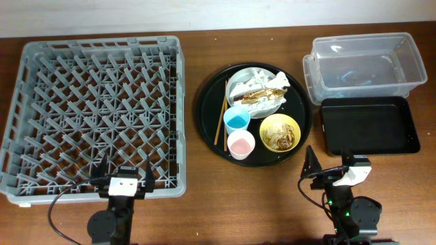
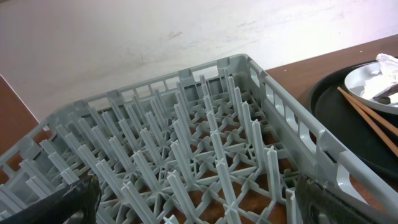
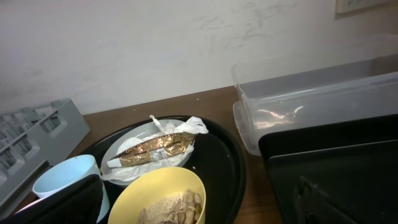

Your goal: Sort waste into correct bins and load items into the dishwasher rack

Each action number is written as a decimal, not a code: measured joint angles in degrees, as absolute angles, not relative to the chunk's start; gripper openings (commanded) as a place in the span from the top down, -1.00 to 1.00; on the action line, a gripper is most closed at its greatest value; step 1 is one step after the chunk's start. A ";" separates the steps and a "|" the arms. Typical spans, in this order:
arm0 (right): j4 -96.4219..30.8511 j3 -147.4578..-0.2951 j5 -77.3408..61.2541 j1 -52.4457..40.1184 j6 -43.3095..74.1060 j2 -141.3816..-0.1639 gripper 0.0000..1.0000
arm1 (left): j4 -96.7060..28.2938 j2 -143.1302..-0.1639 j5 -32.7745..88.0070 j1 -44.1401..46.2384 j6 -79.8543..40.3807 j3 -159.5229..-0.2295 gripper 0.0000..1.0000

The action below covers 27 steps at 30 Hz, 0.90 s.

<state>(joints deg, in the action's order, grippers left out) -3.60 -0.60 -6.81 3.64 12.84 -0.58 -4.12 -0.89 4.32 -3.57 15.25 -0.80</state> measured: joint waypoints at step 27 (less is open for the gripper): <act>1.61 -0.60 -9.80 3.64 12.51 -0.58 -0.97 | 2.90 -0.89 9.19 -3.57 13.50 -0.69 -0.98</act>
